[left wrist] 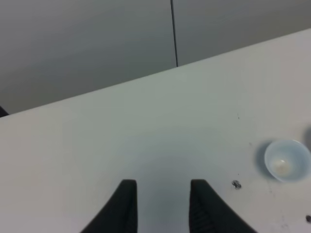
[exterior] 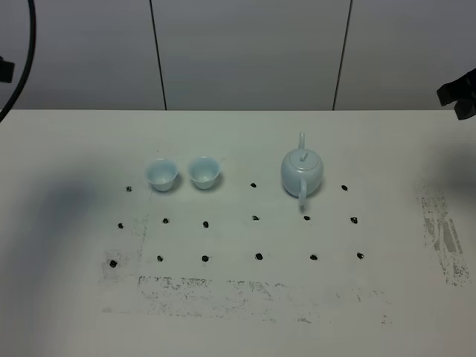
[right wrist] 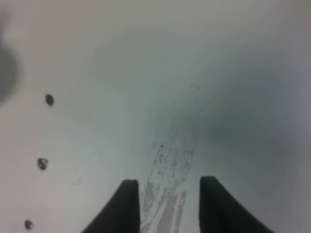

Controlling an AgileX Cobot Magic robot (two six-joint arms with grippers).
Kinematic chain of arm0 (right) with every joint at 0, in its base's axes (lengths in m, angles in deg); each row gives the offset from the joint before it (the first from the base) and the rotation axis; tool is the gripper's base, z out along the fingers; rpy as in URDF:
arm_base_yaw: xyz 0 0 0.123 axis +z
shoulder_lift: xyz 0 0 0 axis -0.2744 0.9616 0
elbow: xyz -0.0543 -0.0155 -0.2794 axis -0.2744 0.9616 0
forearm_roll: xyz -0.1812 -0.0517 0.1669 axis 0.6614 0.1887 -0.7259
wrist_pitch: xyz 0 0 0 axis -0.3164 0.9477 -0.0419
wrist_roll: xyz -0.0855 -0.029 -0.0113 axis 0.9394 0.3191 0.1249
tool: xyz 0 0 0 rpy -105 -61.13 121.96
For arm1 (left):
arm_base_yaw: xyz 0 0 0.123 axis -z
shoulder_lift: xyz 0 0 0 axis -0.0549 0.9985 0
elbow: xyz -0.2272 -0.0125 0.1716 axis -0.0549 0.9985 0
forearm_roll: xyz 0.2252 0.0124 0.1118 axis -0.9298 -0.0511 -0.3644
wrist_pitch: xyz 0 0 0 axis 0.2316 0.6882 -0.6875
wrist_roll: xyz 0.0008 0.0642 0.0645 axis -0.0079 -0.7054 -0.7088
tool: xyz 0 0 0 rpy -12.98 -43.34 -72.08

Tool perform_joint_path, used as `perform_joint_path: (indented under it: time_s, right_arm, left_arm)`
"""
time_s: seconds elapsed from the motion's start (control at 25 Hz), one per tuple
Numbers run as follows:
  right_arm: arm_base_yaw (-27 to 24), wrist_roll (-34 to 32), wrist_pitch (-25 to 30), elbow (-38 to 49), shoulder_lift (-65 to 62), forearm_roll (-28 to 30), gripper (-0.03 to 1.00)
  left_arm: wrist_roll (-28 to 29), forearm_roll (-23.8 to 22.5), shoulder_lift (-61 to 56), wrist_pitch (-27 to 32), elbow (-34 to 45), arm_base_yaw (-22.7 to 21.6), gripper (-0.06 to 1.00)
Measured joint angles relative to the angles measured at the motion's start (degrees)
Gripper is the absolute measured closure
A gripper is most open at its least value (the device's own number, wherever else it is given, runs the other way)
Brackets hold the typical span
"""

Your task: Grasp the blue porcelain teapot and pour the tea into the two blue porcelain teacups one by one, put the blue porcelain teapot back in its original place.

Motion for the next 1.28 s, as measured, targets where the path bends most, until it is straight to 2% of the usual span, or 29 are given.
perform_joint_path:
  time_s: [0.2,0.52,0.84,1.04,1.16,1.28]
  right_arm:
    - [0.6,-0.4,-2.3,4.6,-7.3,-1.4,0.68]
    - [2.4,-0.4,-2.7,6.2,-9.9,-1.7,0.69]
    - [4.3,-0.4,-3.9,6.2,-9.9,-1.8,0.69]
    - [4.3,-0.3,-4.3,6.2,-9.9,-1.7,0.69]
    - [4.3,0.0,-4.4,6.2,-9.9,-1.7,0.69]
    - [4.3,0.5,-4.5,6.2,-9.9,-1.7,0.69]
  left_arm:
    - [0.2,0.0,-13.7,1.6,9.4,0.0,0.65]
    - [5.7,0.0,-33.4,17.5,20.8,0.0,0.65]
    - [12.3,-0.9,-53.1,22.6,37.0,0.0,0.65]
    - [21.4,-8.0,-65.1,23.6,47.0,0.0,0.66]
    - [28.6,-13.6,-71.1,23.6,50.3,0.0,0.66]
    - [32.0,-17.2,-76.2,23.9,52.5,0.0,0.66]
